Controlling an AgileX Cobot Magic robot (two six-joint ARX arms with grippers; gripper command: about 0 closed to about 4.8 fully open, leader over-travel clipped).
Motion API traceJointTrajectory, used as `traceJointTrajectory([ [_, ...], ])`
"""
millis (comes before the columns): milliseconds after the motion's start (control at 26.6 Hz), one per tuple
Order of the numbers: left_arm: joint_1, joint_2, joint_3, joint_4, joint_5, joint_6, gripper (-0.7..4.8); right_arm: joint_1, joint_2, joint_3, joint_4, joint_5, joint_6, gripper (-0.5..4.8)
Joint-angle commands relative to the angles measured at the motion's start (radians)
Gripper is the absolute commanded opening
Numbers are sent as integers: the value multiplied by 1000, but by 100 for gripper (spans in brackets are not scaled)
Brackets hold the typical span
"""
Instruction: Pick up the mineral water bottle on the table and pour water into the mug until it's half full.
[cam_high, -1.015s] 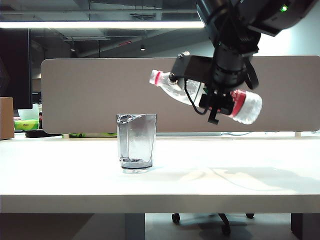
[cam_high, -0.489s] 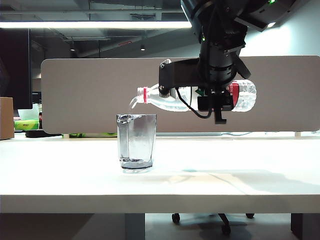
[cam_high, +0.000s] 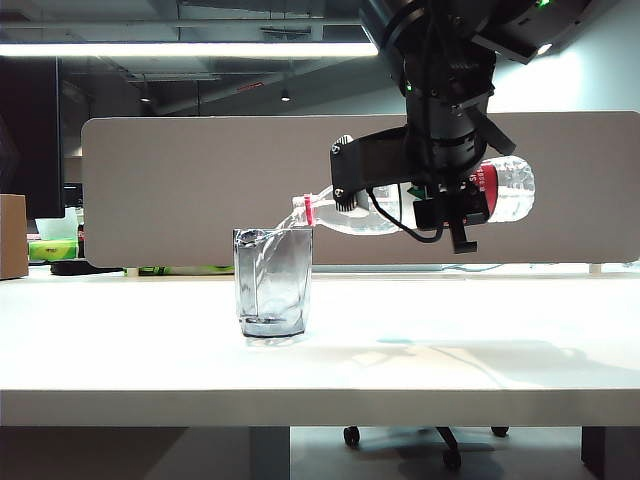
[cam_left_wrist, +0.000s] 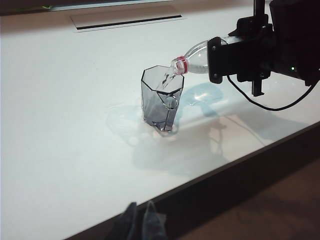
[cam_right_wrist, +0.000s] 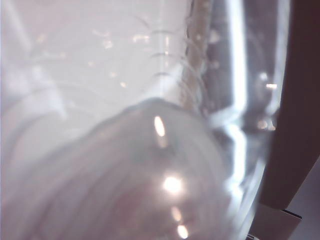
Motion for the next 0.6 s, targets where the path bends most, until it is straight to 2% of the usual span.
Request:
traceJointTrajectory([
  [38, -1, 1, 2, 5, -2, 1, 22, 0, -11, 10, 33, 31, 0, 233],
  [602, -1, 1, 2, 5, -2, 1, 22, 2, -11, 10, 36, 71, -23, 233],
])
